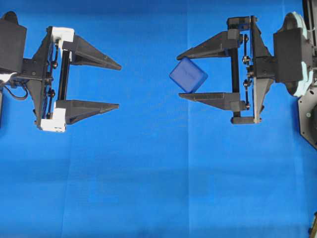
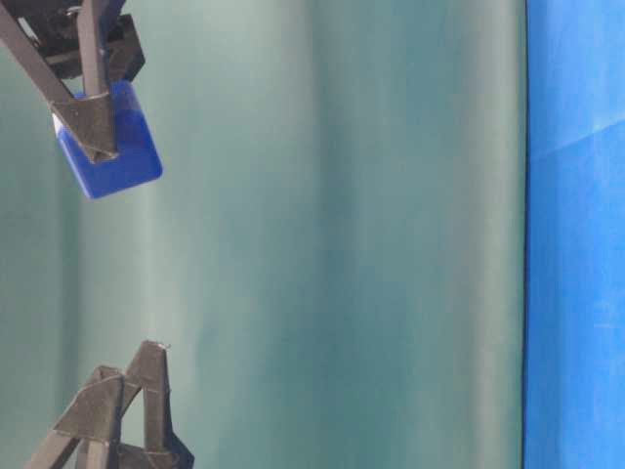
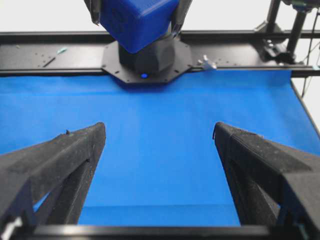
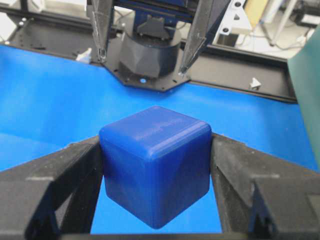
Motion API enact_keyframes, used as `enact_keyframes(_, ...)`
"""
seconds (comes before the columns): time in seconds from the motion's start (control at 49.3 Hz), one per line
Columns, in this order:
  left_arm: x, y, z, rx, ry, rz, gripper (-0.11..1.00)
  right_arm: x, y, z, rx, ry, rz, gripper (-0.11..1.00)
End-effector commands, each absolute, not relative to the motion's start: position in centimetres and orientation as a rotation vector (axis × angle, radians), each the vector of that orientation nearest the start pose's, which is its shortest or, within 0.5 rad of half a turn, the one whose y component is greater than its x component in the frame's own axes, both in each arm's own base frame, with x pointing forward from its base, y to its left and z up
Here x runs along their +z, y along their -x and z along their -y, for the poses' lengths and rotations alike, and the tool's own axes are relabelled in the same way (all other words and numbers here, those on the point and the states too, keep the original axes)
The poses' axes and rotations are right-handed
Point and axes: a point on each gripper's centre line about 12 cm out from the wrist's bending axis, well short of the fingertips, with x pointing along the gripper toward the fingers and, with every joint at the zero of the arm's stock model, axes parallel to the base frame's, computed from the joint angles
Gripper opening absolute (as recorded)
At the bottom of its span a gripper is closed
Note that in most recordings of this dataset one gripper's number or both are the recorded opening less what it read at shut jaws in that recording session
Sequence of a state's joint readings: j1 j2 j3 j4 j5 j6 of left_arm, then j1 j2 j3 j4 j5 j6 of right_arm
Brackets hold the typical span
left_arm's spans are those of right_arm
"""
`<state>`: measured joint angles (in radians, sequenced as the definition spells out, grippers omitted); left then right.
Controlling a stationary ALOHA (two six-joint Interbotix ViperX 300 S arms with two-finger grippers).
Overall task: Handover the blue block to the right arm after grasping it with the left arm, then place it in the designated position.
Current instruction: 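Open the left gripper and pull the cube away with the right gripper, then carry the cube with the right gripper and lower it to the table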
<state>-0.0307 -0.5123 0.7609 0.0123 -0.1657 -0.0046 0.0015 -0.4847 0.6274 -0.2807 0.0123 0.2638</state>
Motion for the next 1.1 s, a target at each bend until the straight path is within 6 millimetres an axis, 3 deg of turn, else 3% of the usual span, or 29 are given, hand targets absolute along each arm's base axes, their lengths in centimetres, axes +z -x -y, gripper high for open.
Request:
enact_keyframes(0.0, 34.64, -30.85, 0.93, -0.032, -0.011, -0.044, 0.93, 36.85, -32.40, -0.06, 0.001, 0.014, -0.128, 0.55)
enact_keyframes(1.075, 34.70, -30.86, 0.93, -0.032, -0.010, -0.043, 0.93, 36.66, -32.38, -0.01, -0.004, 0.013, -0.145, 0.55)
